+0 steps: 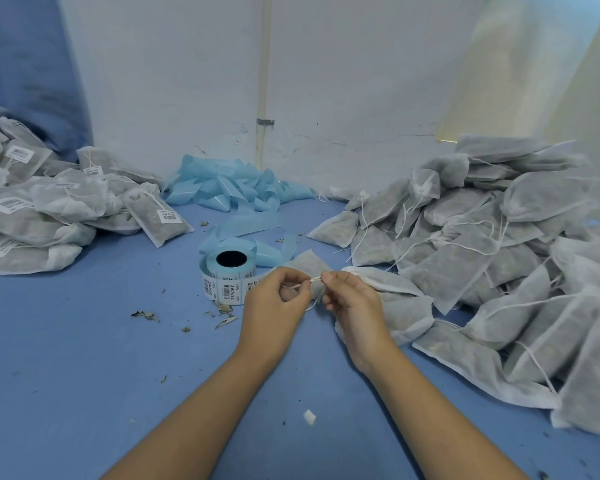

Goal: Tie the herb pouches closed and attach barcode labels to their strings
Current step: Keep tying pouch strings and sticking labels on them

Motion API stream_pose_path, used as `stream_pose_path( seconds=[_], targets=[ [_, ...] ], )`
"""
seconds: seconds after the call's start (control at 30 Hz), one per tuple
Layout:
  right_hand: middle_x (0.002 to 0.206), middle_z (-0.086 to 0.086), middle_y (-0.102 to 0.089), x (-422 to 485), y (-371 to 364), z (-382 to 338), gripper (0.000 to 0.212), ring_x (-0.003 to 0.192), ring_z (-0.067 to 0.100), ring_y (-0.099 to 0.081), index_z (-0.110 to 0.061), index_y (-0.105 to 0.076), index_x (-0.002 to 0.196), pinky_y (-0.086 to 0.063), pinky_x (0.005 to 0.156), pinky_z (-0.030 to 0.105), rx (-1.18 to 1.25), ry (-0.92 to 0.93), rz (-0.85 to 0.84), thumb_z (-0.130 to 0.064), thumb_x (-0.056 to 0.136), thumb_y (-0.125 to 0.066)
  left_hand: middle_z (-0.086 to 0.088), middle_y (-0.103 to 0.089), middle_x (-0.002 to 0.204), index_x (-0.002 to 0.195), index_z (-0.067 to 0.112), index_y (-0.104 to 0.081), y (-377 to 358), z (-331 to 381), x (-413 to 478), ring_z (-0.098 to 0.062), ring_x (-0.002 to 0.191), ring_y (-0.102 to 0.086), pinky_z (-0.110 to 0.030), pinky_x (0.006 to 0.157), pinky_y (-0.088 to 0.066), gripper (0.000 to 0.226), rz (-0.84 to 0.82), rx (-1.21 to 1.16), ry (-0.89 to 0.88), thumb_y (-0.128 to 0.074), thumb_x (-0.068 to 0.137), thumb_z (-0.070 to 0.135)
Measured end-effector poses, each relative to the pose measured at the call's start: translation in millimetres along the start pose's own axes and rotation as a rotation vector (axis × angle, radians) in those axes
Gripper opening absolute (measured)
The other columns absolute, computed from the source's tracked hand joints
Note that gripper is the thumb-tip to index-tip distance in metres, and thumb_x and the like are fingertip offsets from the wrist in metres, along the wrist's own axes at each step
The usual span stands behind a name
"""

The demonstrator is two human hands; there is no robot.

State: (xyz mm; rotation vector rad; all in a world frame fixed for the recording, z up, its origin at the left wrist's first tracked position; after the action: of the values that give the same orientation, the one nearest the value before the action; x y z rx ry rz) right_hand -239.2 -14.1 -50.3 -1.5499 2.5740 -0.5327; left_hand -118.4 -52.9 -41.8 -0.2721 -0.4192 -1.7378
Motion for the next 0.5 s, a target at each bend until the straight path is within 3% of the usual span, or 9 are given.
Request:
stream_pose_path(
  seconds=[0.17, 0.27, 0.33, 0.5],
  targets=[
    [0.068, 0.009, -0.054, 2.8, 0.2, -0.5, 0.020, 0.051, 0.012, -0.047, -0.002, -0.059, 0.081, -0.038, 0.048, 0.018, -0.035, -0.004, 0.028, -0.005, 0.096, -0.046, 0.016, -0.060, 0.064, 0.073, 0.031, -0.060, 0.4, -0.7, 0.9, 0.001, 0.059, -0.049, -0.011, 0.060, -0.042, 0.022, -0.008, 0.022, -0.018, -0.066, 0.082, 0.012],
    [0.059, 0.005, -0.057, 1.9, -2.3, -0.6, 0.028, 0.045, 0.010, -0.047, -0.005, -0.057, 0.071, -0.034, 0.042, 0.019, -0.161, 0.004, -0.009, -0.012, 0.096, -0.048, 0.011, -0.060, 0.076, 0.075, 0.029, -0.057, -1.9, 2.5, -1.1, 0.000, 0.067, -0.051, -0.013, 0.064, -0.040, 0.019, -0.057, 0.196, -0.141, -0.065, 0.083, 0.013],
    [0.054, 0.002, -0.055, 0.5, -4.0, -0.7, 0.027, 0.045, 0.010, -0.046, -0.007, -0.055, 0.068, -0.032, 0.042, 0.019, -0.235, 0.003, -0.055, -0.013, 0.094, -0.053, 0.011, -0.060, 0.080, 0.080, 0.022, -0.060, -3.8, 3.0, -2.3, -0.001, 0.071, -0.051, -0.022, 0.068, -0.043, 0.011, -0.085, 0.278, -0.195, -0.064, 0.084, 0.013],
    [0.050, -0.004, -0.053, 0.5, -2.3, -2.1, 0.030, 0.046, 0.006, -0.046, -0.012, -0.052, 0.062, -0.034, 0.045, 0.017, -0.236, 0.016, -0.093, 0.000, 0.089, -0.053, 0.010, -0.059, 0.084, 0.087, 0.017, -0.061, -4.9, 4.5, -3.4, -0.004, 0.074, -0.051, -0.028, 0.072, -0.044, 0.004, -0.091, 0.326, -0.225, -0.062, 0.086, 0.014]
  ],
)
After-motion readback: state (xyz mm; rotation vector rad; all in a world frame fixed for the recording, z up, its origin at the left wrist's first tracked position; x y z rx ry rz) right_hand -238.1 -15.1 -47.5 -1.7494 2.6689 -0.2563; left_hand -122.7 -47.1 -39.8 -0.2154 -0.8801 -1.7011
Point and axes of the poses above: each hand's wrist, its own x-axis towards the middle knuckle, its own y-axis out of the back of the hand, z = x × y, the point moved 5 cm from there along x, towards the middle knuckle
